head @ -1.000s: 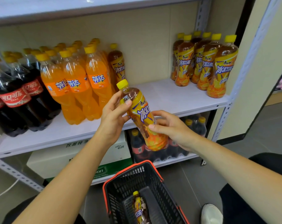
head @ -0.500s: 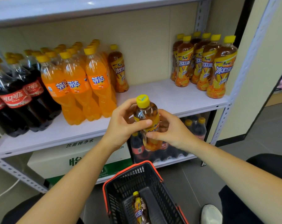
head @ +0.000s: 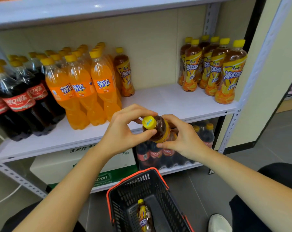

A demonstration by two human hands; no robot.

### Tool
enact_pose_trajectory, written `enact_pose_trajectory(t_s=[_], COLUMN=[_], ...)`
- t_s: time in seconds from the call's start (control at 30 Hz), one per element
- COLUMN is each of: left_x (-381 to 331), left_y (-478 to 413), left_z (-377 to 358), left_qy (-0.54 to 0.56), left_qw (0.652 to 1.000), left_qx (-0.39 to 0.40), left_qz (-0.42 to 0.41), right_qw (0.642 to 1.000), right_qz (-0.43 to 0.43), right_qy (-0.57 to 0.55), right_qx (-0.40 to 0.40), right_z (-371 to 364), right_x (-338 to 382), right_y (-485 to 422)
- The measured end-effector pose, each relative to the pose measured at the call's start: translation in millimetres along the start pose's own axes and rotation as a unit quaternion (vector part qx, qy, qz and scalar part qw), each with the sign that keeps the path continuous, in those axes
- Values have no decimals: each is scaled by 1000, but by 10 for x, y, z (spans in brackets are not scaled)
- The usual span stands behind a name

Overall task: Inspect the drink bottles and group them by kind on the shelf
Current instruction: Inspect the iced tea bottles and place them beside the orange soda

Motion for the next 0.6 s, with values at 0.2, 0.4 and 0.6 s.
enact_pose_trajectory(t_s=[0.2,0.4,0.6], left_x=[-24,69,206], left_y=[22,31,80], left_z=[66,0,-21], left_qy=[-49,-19,206], left_qw=[999,992,964], left_qx=[-14,-48,-51], left_qz=[0,116,158], right_qw=[997,995,999], right_qz=[13,17,4], right_qy=[73,94,24], right_qx=[-25,-30,-25], right_z=[2,-29,3], right_x=[2,12,15], right_y=[17,32,8])
Point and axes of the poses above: each hand's wrist, its own y-axis away from the middle knuckle, its own z-axis out of the back of the hand, x = y × z, the point moved 6 cm from there along -y, towards the middle knuckle, and after that the axes turned 9 degrees about -z, right-handed, at the moved point
